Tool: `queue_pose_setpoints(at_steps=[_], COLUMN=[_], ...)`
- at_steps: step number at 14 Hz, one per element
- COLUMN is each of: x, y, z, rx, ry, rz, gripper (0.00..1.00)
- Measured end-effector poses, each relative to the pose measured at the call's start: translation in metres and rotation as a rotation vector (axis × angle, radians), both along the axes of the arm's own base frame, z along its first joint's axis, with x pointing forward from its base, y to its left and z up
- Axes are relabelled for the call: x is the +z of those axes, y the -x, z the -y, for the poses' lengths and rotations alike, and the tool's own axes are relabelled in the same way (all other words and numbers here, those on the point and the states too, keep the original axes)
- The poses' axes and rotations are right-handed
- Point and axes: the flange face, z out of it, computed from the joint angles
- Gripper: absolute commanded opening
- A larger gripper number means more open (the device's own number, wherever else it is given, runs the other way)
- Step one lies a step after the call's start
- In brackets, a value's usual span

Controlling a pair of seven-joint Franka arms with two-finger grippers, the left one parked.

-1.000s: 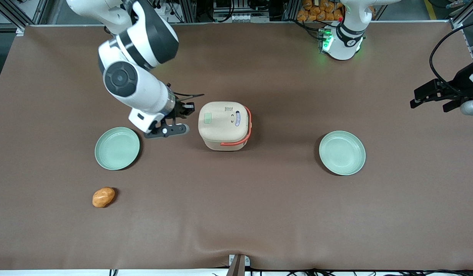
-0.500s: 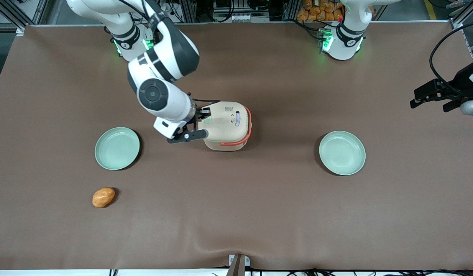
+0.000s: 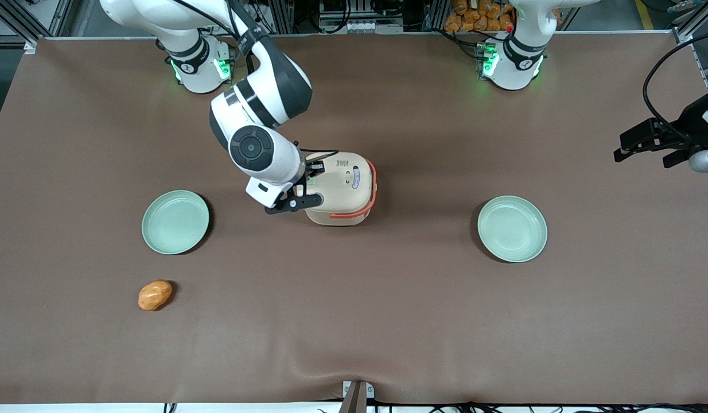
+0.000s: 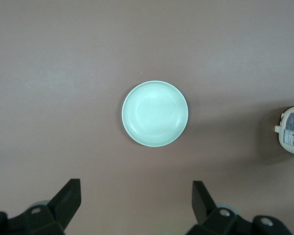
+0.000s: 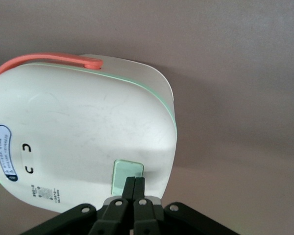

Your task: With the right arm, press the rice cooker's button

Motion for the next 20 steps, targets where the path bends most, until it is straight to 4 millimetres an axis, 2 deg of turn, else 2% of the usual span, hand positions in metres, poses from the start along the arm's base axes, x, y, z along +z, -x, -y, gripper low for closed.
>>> queue_pose_setpoints(at_steps=[9, 15, 17, 20], x=[-0.008, -0.003, 0.018, 0.070], y=[0.001, -0.001, -0.007, -0.015], z=[-0.004, -0.004, -0.007, -0.001], rx=[0.005, 0.003, -0.001, -0.016], ry=[0.004, -0.001, -0.029, -0.078], rz=[-0.005, 0.005, 0.048, 0.123], gripper=[0.00, 0.00, 0.17, 0.50])
